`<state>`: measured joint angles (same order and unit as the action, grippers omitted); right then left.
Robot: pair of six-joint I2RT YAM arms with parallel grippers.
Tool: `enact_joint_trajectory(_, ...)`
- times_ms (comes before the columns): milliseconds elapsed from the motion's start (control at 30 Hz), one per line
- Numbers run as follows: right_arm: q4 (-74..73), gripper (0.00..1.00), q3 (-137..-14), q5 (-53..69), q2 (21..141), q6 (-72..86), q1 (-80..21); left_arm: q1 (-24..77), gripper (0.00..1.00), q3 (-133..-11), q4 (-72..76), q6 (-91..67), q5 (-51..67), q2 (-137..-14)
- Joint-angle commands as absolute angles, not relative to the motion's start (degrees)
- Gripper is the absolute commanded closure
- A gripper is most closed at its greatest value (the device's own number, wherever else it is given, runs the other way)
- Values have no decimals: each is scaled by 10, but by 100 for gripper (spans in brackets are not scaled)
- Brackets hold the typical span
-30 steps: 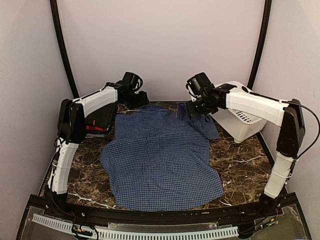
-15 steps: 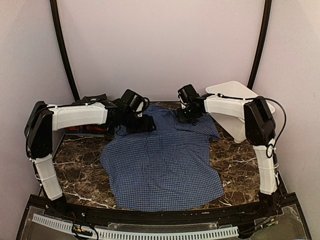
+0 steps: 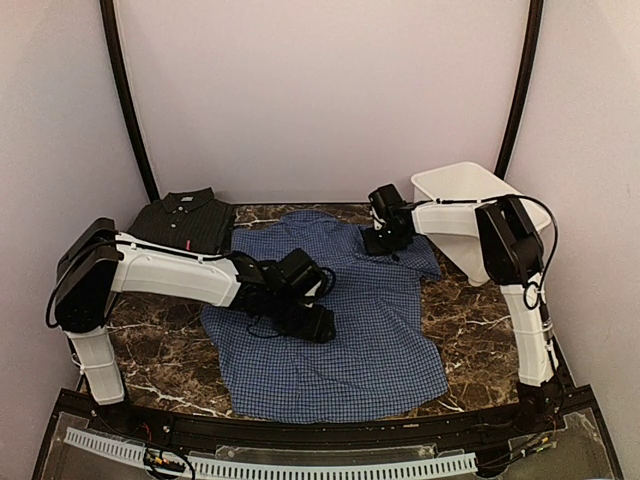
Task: Fold and stack the long sleeve shirts
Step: Flatten out the crumpled shirt at the center of the board.
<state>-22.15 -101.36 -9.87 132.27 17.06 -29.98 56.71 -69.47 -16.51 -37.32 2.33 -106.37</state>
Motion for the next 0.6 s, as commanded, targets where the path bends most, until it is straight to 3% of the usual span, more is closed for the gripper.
enact_joint_trajectory(0,-224,100,-983,-118,1311,179,-273,601,31,-682,-215,-371,19,-1067)
enact_joint_trajectory(567,-225,100,-960,-118,1280,154,-257,722,31,-705,-255,-368,104,-1123)
